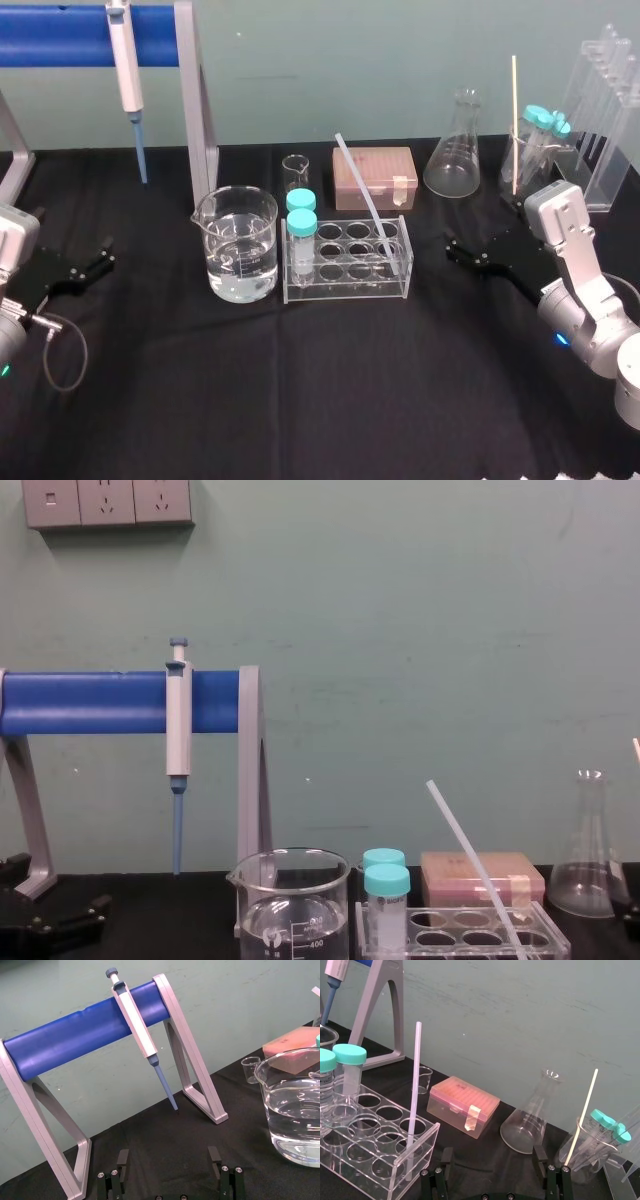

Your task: Pick up the stirring rod with one hand, then place it down.

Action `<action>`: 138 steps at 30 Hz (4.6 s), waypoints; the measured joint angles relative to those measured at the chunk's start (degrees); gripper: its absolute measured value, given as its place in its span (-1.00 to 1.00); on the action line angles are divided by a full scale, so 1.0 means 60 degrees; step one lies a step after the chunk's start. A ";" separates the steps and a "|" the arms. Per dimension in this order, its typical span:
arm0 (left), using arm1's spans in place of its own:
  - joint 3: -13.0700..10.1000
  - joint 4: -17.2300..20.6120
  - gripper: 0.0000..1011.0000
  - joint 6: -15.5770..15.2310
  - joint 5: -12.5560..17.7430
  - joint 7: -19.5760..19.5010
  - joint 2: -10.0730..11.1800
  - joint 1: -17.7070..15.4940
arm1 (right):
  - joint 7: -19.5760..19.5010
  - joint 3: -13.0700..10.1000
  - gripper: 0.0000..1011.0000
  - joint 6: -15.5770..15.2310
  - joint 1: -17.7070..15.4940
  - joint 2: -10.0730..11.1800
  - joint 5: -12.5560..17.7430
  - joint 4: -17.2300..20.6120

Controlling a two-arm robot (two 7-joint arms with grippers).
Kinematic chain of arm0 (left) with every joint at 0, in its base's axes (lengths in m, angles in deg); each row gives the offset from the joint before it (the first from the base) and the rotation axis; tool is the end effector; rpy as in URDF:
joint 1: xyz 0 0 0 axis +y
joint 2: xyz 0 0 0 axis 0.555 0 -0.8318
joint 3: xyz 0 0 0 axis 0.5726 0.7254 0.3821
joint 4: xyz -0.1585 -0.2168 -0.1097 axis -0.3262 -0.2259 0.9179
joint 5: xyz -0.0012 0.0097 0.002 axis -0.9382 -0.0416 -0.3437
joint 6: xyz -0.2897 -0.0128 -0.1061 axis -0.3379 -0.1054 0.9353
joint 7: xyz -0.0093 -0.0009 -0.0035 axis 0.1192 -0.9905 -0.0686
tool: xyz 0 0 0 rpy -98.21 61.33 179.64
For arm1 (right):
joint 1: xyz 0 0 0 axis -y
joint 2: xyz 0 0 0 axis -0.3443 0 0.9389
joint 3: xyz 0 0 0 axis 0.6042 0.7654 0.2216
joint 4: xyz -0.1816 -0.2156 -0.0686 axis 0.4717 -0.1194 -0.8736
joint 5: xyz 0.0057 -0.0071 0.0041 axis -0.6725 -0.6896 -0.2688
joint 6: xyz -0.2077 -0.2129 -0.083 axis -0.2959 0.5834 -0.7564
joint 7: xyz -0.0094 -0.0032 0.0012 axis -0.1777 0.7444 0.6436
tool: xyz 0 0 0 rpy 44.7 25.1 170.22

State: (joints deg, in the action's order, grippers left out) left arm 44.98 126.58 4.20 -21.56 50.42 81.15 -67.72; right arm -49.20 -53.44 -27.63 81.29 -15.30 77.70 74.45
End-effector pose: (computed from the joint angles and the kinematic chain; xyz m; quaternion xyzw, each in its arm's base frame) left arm 0.3581 0.0827 -0.3022 0.1416 -0.1324 0.5800 0.7912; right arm 0.3580 -0.0826 -0.3022 -0.1416 -0.1324 -0.5800 0.7912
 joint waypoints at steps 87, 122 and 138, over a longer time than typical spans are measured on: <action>0.0000 0.0000 0.98 0.0000 0.0000 0.0000 -0.0001 0.0000 | 0.7027 -0.0172 0.98 0.1378 0.4274 -0.2420 0.1461 -0.5675; -0.0001 0.0001 0.98 0.0000 0.0000 -0.0001 -0.0002 0.0000 | 0.9902 0.0805 0.98 0.3512 0.8106 -0.4563 0.2263 -1.3300; 0.0000 0.0000 0.98 0.0000 -0.0001 0.0000 0.0000 0.0000 | 0.9808 0.0285 0.98 0.3252 0.7844 -0.4452 0.1735 -1.2773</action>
State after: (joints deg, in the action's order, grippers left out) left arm 44.98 126.58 4.20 -21.56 50.42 81.15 -67.72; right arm 9.65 -51.73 -8.11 128.35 -42.01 88.11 -2.18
